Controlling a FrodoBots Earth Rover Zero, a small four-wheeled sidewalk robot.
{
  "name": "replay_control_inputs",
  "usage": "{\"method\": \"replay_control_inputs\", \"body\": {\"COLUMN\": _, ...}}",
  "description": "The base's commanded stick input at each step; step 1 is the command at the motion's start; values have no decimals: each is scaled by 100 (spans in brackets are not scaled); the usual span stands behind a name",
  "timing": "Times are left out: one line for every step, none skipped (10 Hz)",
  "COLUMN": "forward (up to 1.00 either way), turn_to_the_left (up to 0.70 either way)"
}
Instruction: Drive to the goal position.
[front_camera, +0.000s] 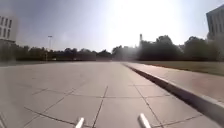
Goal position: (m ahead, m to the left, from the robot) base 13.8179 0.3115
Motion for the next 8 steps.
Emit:
{"method": "replay_control_inputs", "body": {"forward": 70, "turn_to_the_left": 1}}
{"method": "replay_control_inputs", "body": {"forward": 70, "turn_to_the_left": 1}}
{"method": "replay_control_inputs", "body": {"forward": 70, "turn_to_the_left": 1}}
{"method": "replay_control_inputs", "body": {"forward": 70, "turn_to_the_left": 1}}
{"method": "replay_control_inputs", "body": {"forward": 70, "turn_to_the_left": 1}}
{"method": "replay_control_inputs", "body": {"forward": 70, "turn_to_the_left": 1}}
{"method": "replay_control_inputs", "body": {"forward": 70, "turn_to_the_left": 1}}
{"method": "replay_control_inputs", "body": {"forward": 70, "turn_to_the_left": 1}}
